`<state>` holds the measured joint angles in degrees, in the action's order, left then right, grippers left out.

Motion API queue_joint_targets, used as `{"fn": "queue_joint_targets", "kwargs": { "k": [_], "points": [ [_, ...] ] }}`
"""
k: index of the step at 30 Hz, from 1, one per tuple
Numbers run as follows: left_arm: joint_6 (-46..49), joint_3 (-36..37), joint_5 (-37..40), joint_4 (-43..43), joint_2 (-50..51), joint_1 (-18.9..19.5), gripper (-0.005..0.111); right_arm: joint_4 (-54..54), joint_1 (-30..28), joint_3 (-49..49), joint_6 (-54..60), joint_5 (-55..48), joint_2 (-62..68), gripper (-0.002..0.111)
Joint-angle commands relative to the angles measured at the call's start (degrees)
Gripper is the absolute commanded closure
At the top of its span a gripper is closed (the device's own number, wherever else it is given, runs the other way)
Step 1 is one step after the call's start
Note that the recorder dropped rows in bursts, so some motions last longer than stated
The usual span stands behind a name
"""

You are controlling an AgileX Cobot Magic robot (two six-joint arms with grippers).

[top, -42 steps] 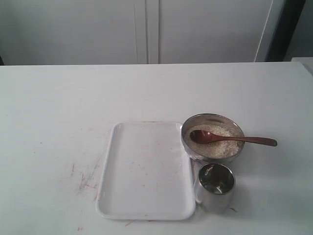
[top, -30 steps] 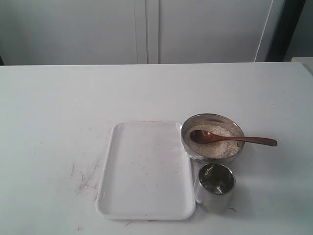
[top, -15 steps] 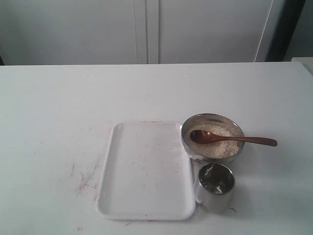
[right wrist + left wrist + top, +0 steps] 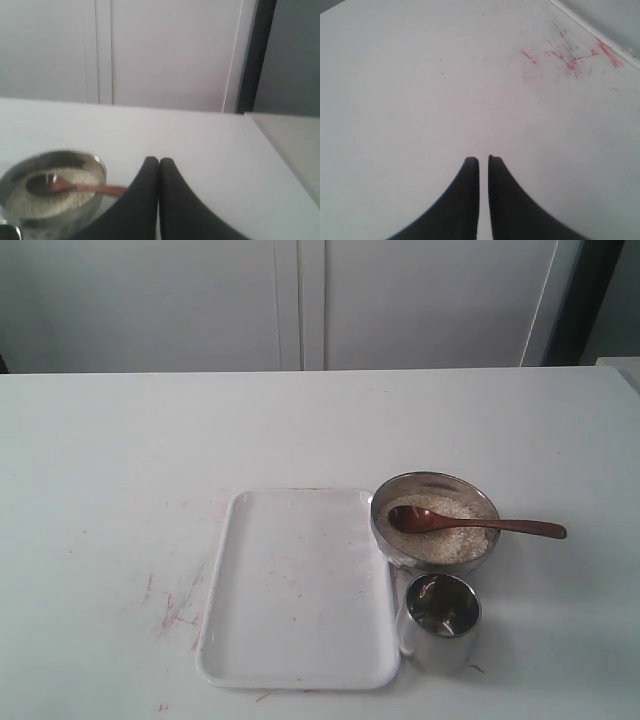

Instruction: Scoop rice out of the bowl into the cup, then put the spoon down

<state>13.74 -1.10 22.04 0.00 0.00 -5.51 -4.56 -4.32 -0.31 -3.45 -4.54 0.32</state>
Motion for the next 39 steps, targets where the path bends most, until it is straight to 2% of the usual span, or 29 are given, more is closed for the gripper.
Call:
{"fn": "queue_joint_targets", "kwargs": {
  "k": [1,6,11,16,18,20,22,27,33,39],
  "points": [
    [-0.27,0.52,2.85,-0.32,0.0,-0.4,0.092,0.04,-0.29,0.31,0.0,10.77,-0.32,0.108],
    [-0.27,0.52,2.85,-0.32,0.0,-0.4,0.092,0.04,-0.29,0.31,-0.5,16.86,-0.32,0.108],
    [-0.27,0.52,2.85,-0.32,0.0,-0.4,0.092,0.04,-0.29,0.31,-1.65,18.19,-0.32,0.108],
    [-0.27,0.52,2.85,-0.32,0.0,-0.4,0.092,0.04,-0.29,0.31,-25.91,17.05,-0.32,0.108],
    [-0.27,0.52,2.85,-0.32,0.0,-0.4,0.092,0.04,-0.29,0.31,-33.04,10.76,-0.32,0.108],
    [-0.27,0.52,2.85,-0.32,0.0,-0.4,0.092,0.04,-0.29,-2.27,-35.54,1.21,-0.32,0.108],
    [-0.27,0.52,2.85,-0.32,0.0,-0.4,0.092,0.04,-0.04,-5.73,-34.6,-6.84,-0.32,0.108],
    [-0.27,0.52,2.85,-0.32,0.0,-0.4,0.092,1.17,2.7,-17.08,-23.38,-20.84,5.55,0.108],
    [-0.27,0.52,2.85,-0.32,0.0,-0.4,0.092,4.56,7.52,-35.49,-9.84,-35.24,26.85,0.108],
    [-0.27,0.52,2.85,-0.32,0.0,-0.4,0.092,8.08,8.28,-58.09,7.17,-53.82,49.87,0.108]
  ]
}}
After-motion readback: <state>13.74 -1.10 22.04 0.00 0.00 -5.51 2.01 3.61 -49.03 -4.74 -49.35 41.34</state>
